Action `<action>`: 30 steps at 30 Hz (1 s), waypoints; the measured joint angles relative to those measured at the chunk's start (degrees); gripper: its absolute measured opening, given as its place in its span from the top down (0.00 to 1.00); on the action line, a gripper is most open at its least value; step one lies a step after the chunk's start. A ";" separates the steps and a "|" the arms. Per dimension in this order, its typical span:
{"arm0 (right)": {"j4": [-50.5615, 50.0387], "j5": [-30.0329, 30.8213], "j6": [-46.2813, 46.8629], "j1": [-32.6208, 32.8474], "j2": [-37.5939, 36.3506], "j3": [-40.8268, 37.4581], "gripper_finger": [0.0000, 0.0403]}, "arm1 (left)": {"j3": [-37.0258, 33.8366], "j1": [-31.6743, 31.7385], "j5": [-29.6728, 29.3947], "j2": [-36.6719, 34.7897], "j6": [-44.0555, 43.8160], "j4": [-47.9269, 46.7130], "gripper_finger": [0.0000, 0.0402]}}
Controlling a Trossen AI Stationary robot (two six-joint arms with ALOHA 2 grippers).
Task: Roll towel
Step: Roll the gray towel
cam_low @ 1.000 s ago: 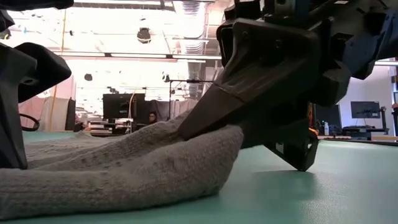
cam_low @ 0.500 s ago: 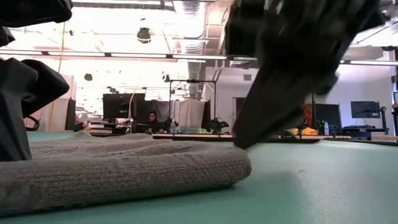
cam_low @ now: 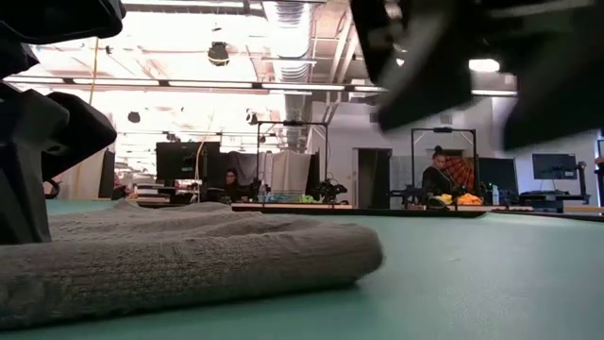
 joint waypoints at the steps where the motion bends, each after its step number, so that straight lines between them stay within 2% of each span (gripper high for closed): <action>1: 1.14 1.00 -0.88 0.14 0.26 0.06 0.53 | -0.01 0.22 0.24 0.07 0.32 0.92 1.00; 14: 3.78 1.85 1.78 -1.93 5.61 0.13 0.49 | -0.03 1.16 1.28 0.16 2.80 3.72 1.00; 20: 3.87 2.10 4.69 -2.14 7.31 0.20 0.49 | -0.07 1.38 -2.18 0.28 4.95 4.89 0.99; 26: 2.27 2.15 9.50 -3.06 7.37 0.24 0.50 | -0.41 1.51 -0.89 -4.85 7.63 1.07 0.89; 30: 0.64 1.83 12.65 -3.86 7.35 0.29 0.56 | -0.27 1.20 -1.95 -10.64 7.73 -0.66 0.81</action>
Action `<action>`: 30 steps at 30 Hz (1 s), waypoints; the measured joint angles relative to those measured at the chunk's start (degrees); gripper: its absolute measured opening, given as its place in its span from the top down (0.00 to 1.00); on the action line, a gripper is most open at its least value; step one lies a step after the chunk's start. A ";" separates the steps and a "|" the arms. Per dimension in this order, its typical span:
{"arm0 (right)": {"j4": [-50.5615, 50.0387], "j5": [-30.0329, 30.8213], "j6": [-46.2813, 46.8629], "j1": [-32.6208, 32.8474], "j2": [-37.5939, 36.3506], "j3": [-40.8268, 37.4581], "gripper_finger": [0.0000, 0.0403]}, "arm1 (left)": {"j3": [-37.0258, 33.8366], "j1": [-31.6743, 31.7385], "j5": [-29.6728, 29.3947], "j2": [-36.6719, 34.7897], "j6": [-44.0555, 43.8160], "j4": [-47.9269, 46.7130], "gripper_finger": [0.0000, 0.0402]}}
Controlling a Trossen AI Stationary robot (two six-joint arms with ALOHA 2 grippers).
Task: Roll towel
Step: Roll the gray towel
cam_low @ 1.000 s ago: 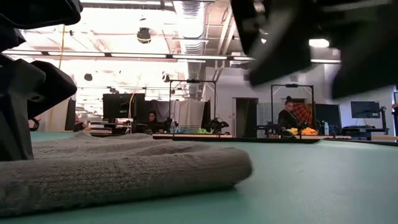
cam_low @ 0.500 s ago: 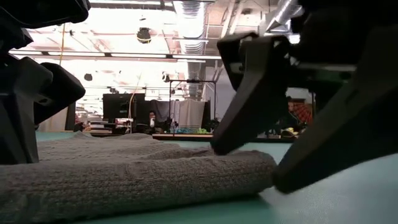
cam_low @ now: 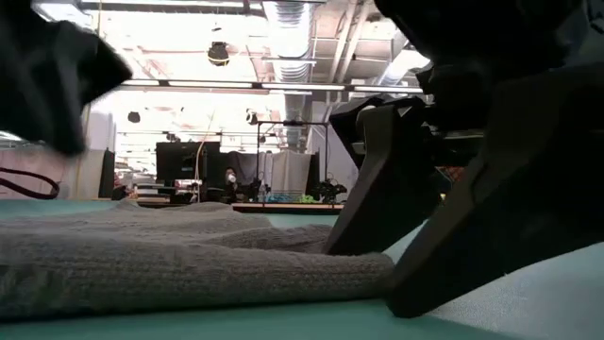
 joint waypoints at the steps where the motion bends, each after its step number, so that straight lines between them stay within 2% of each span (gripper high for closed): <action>1: -0.32 -0.01 0.13 -0.16 0.01 0.02 0.58 | 0.01 -0.21 -0.83 -1.08 0.18 0.26 0.80; 5: -0.04 0.03 -0.19 -0.35 0.00 0.02 0.68 | 0.09 -1.16 -2.90 -3.60 1.52 0.59 0.75; 10: -0.11 0.24 1.22 -0.40 0.00 0.00 0.76 | 0.14 -4.16 -1.61 -2.99 -0.40 1.37 0.72; 13: -0.13 0.29 1.18 -0.41 0.02 -0.05 0.77 | 0.15 -6.97 0.44 -0.98 -3.38 1.31 0.69; 19: -0.05 0.28 1.14 -0.88 0.02 -0.07 0.77 | 0.15 -11.04 0.05 1.13 -5.54 2.57 0.60; 25: 0.28 0.26 1.35 -1.01 0.02 -0.09 0.77 | 0.20 -11.85 -0.77 3.28 -6.52 0.86 0.52; 30: 0.08 0.31 3.56 -1.01 0.02 -0.11 0.77 | 0.22 -12.25 2.70 7.36 -7.10 0.53 0.47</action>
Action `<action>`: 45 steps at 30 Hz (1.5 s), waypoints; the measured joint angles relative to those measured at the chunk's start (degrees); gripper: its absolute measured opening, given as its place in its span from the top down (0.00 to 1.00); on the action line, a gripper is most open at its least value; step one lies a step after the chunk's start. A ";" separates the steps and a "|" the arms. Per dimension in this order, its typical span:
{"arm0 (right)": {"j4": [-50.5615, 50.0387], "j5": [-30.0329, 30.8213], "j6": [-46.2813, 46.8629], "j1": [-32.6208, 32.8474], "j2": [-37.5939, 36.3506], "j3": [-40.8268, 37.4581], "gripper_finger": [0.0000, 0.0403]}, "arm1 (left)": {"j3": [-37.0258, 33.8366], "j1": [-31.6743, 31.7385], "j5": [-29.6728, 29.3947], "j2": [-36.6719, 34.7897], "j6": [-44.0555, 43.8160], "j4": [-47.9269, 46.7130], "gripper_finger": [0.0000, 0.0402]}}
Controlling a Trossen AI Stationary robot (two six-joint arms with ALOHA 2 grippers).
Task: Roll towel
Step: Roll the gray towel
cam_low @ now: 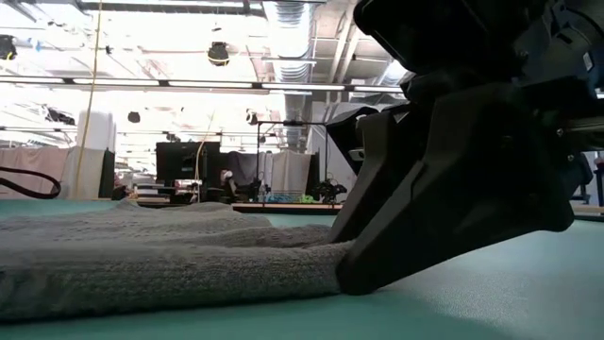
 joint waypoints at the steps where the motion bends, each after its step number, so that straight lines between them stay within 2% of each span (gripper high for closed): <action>1: 0.00 -0.02 0.14 0.00 0.00 0.00 0.77 | 0.15 -0.19 0.07 0.71 -0.24 0.15 0.46; 7: 0.01 0.00 2.34 0.00 0.00 0.00 0.78 | 0.39 -0.72 0.14 3.36 -3.52 -1.03 0.46; 11: -1.24 -2.75 8.10 -0.36 -0.43 0.02 0.84 | 0.43 -0.93 0.37 3.36 -6.87 -2.73 0.54; 15: -1.92 -10.31 12.80 -1.67 -1.11 0.02 0.96 | 0.31 -1.02 0.16 3.38 -10.87 -3.80 0.76; 18: -1.35 -17.04 17.95 -2.89 -1.51 -0.03 0.95 | 0.02 -1.36 -0.09 3.38 -11.54 -1.36 0.95; 24: 1.43 -31.22 28.69 -6.50 -1.75 -0.04 0.95 | -0.09 -2.00 1.37 3.71 -11.19 7.46 0.99; 27: 4.33 -36.97 31.07 -8.12 -1.75 -0.04 0.96 | -0.35 -2.77 0.03 3.77 -13.26 9.09 0.99; 30: 9.34 -41.06 35.94 -9.10 -1.75 -0.07 0.96 | -3.34 -3.57 -0.79 3.07 -16.21 15.53 1.00; 33: 9.70 -40.13 40.31 -9.94 -1.81 -0.03 0.96 | -9.04 -4.39 -2.51 1.98 -19.71 26.39 1.00; 38: 2.96 -33.65 42.31 -11.05 -1.81 -0.09 0.96 | -18.46 -4.74 -6.74 -0.53 -23.58 43.11 0.98; 41: 0.30 -29.29 42.60 -11.49 -1.92 0.00 0.96 | -21.36 -4.76 -6.88 -2.29 -24.55 46.28 0.94; 45: -0.28 -26.93 42.56 -11.96 -1.97 0.00 0.96 | -22.92 -4.85 -3.01 -5.14 -24.37 44.17 0.87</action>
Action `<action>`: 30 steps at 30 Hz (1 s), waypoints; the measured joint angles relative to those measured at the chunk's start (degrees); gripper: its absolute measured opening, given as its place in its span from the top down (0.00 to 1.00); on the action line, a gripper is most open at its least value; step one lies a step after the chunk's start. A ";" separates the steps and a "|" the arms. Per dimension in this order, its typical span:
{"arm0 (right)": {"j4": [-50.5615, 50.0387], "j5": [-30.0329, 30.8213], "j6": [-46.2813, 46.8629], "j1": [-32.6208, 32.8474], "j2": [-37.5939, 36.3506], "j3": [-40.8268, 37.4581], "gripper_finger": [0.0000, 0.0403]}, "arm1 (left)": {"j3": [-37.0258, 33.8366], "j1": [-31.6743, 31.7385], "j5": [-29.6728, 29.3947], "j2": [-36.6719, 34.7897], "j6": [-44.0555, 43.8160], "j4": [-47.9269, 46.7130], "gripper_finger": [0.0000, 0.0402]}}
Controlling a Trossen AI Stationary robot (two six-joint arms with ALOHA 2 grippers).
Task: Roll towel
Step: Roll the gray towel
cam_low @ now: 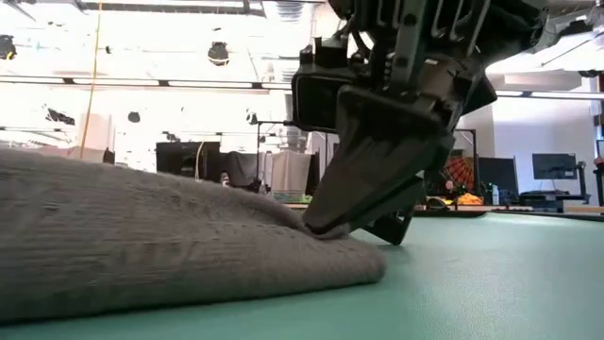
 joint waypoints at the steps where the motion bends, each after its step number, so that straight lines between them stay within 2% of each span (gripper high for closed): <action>1: -0.42 0.71 0.02 -0.09 0.00 0.00 0.96 | -0.02 0.00 1.38 -0.66 -0.02 -1.15 0.86; 5: -3.34 3.36 -0.04 -0.39 -0.09 0.07 0.96 | -0.17 -0.02 4.55 -3.58 0.21 -5.49 0.84; 10: -4.04 4.41 -0.02 -0.50 -0.11 0.07 0.96 | -0.10 0.00 1.14 -10.01 3.56 -10.32 0.85; 12: -4.08 4.42 0.00 -0.50 -0.11 0.07 0.96 | -0.12 0.03 -1.77 -13.04 5.90 -13.42 0.87; 16: -4.11 4.68 0.20 -0.50 -0.09 0.07 0.96 | 0.39 1.36 -13.22 -17.03 17.06 -12.41 0.91; 18: -4.11 4.83 0.55 -0.52 -0.09 0.07 0.96 | 2.02 3.89 -13.75 -15.95 23.53 -11.28 0.95; 22: -4.18 5.03 0.96 -0.52 -0.07 0.07 0.95 | 7.28 11.10 -3.96 -9.12 30.65 -9.93 0.99; 26: -4.20 5.33 1.07 -0.52 -0.04 0.07 0.95 | 12.75 16.33 6.18 -2.25 33.26 -11.73 1.00; 28: -4.26 5.34 1.07 -0.52 -0.03 0.07 0.95 | 14.74 17.63 9.51 -0.07 32.55 -15.12 1.00; 30: -4.28 5.33 1.07 -0.52 -0.02 0.07 0.95 | 15.79 18.10 10.43 1.08 31.49 -19.54 1.00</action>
